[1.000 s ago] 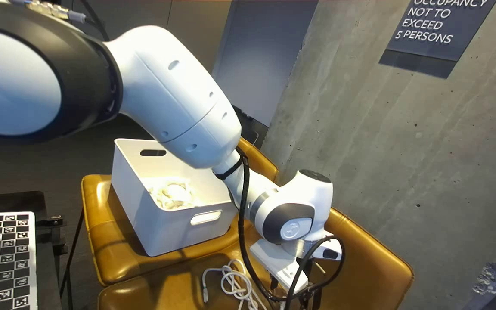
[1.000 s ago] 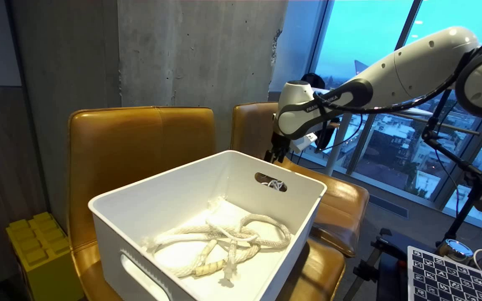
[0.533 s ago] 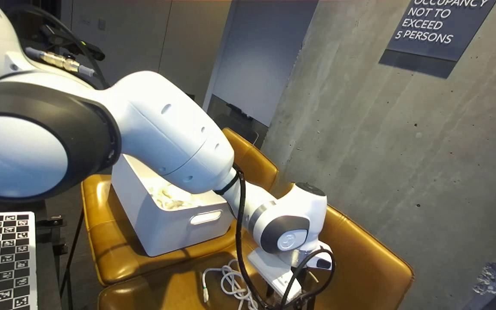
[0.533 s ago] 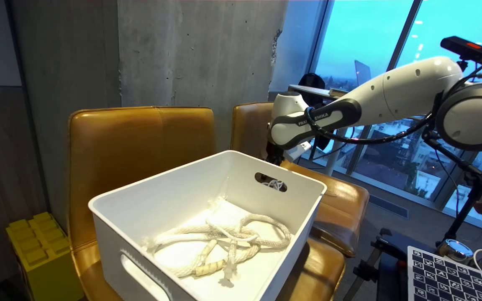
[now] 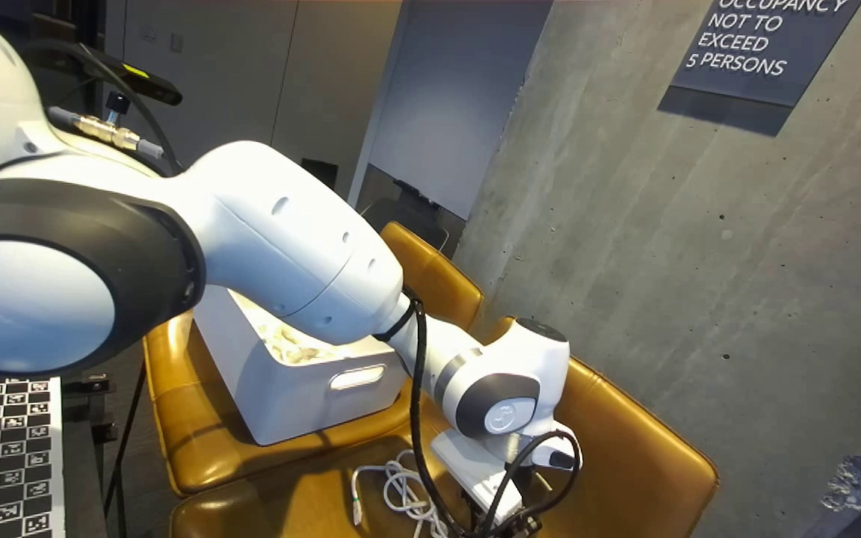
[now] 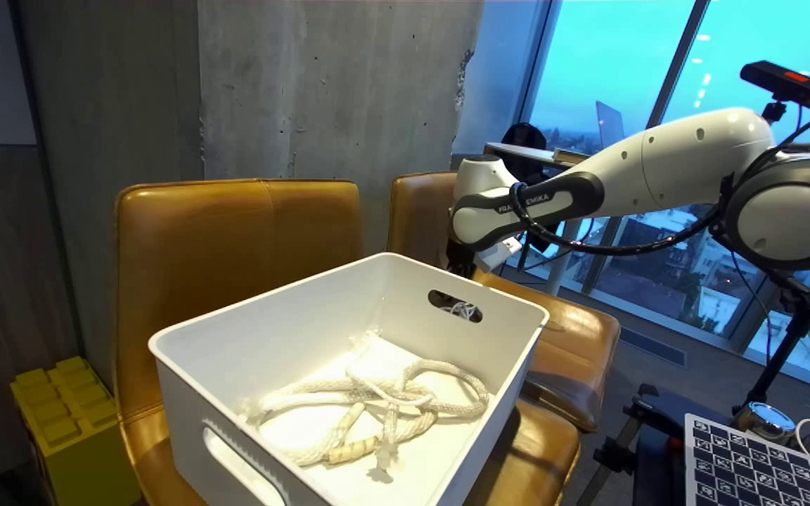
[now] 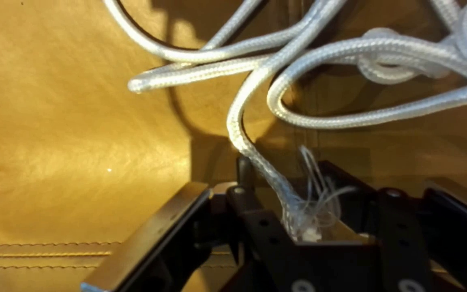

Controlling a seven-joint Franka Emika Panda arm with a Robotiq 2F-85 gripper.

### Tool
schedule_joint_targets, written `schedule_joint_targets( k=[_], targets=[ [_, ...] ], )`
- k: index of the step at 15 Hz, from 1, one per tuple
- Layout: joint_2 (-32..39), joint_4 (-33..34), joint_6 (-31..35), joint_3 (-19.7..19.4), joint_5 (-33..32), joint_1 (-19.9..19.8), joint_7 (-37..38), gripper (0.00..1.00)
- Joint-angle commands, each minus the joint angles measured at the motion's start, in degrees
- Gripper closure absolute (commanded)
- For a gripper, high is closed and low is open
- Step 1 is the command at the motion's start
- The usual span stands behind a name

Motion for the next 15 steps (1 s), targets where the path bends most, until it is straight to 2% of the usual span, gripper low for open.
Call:
schedule_joint_targets(
  k=[1,3,8,15],
  targets=[
    [-0.2,0.7,-1.7,-0.3,0.2,0.0,1.2,0.88],
    [-1.3,-0.6,-1.5,-0.2,0.2,0.1,1.5,0.99],
    [-6.4,-5.1,-0.6,0.0,0.0,1.1,1.9,1.00],
    [-22.1,-18.8,1.3,1.6,0.2,6.2,0.9,0.99]
  ],
)
